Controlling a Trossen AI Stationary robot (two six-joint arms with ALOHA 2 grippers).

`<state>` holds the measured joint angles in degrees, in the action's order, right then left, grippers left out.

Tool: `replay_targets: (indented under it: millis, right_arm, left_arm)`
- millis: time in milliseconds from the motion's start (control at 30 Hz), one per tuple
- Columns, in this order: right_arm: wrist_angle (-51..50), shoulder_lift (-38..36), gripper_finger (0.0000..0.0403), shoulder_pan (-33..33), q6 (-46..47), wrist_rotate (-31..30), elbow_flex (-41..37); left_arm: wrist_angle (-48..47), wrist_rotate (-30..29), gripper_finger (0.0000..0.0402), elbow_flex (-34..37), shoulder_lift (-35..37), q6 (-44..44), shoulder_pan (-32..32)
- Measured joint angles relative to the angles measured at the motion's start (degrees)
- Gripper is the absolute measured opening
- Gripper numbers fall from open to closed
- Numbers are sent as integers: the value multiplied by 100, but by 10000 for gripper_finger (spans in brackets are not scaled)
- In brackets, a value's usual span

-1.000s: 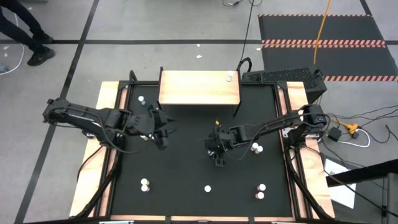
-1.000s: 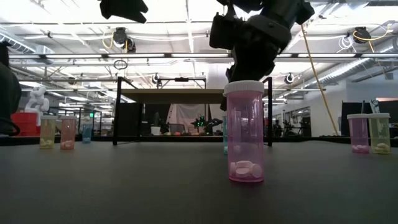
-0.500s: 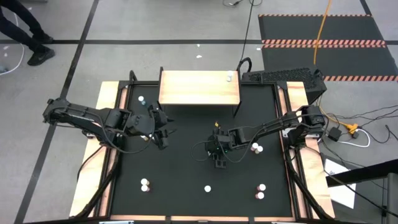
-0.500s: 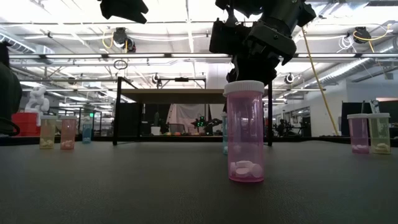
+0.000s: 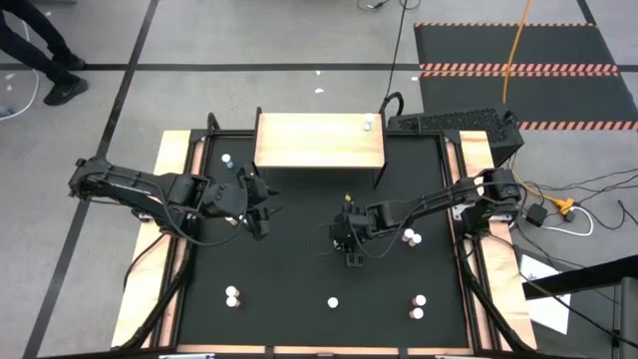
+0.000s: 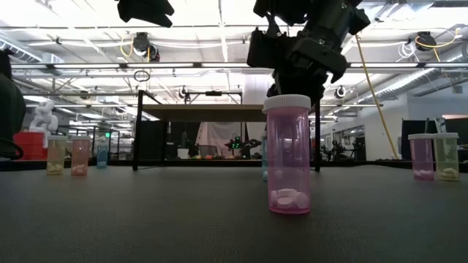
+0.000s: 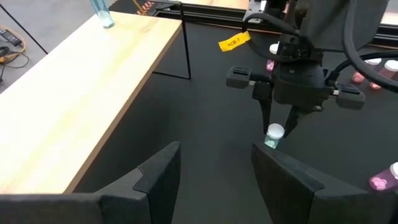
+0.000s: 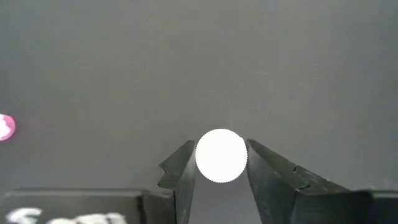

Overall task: Pick and place medicine bottles onto shelf by color
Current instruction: Put the right blue pill bottle on the shelf aligned with the other blue pill bottle

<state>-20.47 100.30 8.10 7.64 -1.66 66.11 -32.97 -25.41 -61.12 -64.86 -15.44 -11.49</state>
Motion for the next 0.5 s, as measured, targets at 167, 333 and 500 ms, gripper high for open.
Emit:
replay_targets:
  millis: [167,333,500]
  right_arm:
    - [-228,-542,126,-63,76,16,-7]
    - [-586,-1551,125,-463,229,-141,-4]
    - [-1130,-2356,125,-1190,-37,-285,313]
  left_arm:
    - [0,-6,200,0,0,22,4]
    - [16,-13,200,0,0,189,199]
    - [269,148,200,0,0,459,615]
